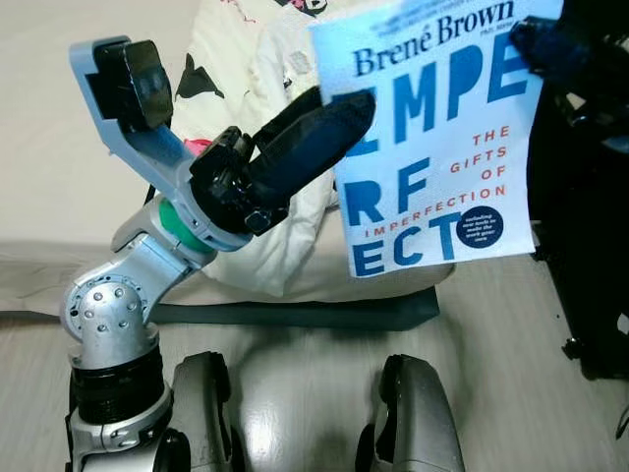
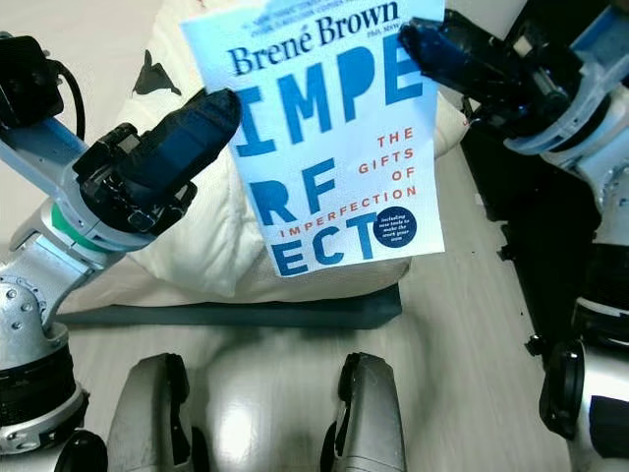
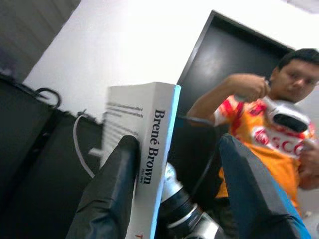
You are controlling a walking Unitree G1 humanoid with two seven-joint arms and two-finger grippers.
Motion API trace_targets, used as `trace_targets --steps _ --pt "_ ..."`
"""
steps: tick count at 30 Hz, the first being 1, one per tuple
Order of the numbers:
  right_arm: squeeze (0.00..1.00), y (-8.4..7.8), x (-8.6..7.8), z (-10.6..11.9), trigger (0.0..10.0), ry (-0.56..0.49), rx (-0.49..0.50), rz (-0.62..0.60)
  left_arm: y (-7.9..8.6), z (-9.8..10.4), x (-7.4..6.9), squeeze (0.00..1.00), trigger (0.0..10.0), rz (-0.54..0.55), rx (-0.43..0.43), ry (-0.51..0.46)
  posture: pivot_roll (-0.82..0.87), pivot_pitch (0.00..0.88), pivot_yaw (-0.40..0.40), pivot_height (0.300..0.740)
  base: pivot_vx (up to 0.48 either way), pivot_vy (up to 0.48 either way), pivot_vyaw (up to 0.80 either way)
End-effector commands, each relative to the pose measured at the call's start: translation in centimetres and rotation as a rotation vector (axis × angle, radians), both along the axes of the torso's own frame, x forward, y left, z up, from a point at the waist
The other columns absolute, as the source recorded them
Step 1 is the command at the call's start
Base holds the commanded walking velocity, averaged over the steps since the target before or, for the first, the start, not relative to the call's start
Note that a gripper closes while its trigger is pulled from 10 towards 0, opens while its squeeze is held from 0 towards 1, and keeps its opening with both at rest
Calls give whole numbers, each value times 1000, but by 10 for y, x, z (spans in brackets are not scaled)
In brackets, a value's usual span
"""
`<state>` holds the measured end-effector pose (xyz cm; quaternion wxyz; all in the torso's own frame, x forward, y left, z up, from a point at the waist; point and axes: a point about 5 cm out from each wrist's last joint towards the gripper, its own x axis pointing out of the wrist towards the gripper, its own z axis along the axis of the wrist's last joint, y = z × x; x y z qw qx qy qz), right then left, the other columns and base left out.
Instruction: Clean up the room
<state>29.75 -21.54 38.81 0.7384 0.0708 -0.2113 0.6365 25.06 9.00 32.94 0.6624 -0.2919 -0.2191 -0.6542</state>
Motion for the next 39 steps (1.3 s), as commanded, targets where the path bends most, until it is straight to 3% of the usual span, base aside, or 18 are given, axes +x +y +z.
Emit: trace_targets --steps 1,3,8,13,14,15,17,18,19,27,34,35,39 --pt "0 -1 4 -1 0 -3 14 -18 -12 7 -13 0 0 -58 16 -75 56 184 -29 525 0 0 0" --pt "0 0 6 -2 0 3 19 -17 -15 6 -13 0 0 -60 29 -78 56 184 -29 525 0 0 0" --pt "0 8 12 0 0 2 27 14 -42 -15 0 0 0 39 252 -103 56 186 -30 525 0 0 0" --pt "0 8 13 1 0 0 31 17 -50 -26 6 0 0 96 333 -105 56 186 -30 525 0 0 0" --pt "0 8 14 1 0 0 33 18 -55 -34 8 0 0 132 381 -112 62 187 -30 525 0 0 0" --pt "0 8 14 1 0 0 33 20 -58 -40 11 0 2588 165 416 -108 62 187 -30 525 0 0 0" --pt "0 8 14 1 0 0 33 20 -58 -40 11 0 2588 165 416 -108 62 187 -30 525 0 0 0" --pt "0 8 14 1 0 -1 30 16 -60 -43 13 0 4549 185 435 -93 56 190 -29 525 0 0 0" --pt "0 8 14 1 0 -2 27 11 -61 -46 16 0 0 215 443 -69 56 190 -29 525 0 0 0" --pt "0 6 13 2 0 -12 25 6 -58 -48 29 0 0 296 381 60 54 188 -23 525 0 0 0" --pt "0 1 11 0 0 -35 -3 -45 -57 -59 34 0 0 353 441 47 54 188 -19 525 0 0 0" --pt "0 -3 10 -1 10000 -54 -20 -114 -54 -66 37 0 0 396 483 51 55 187 -15 525 0 0 0" --pt "0 -9 9 -3 10000 -86 -50 -229 -46 -78 44 0 0 491 560 66 54 191 -8 525 0 0 0"
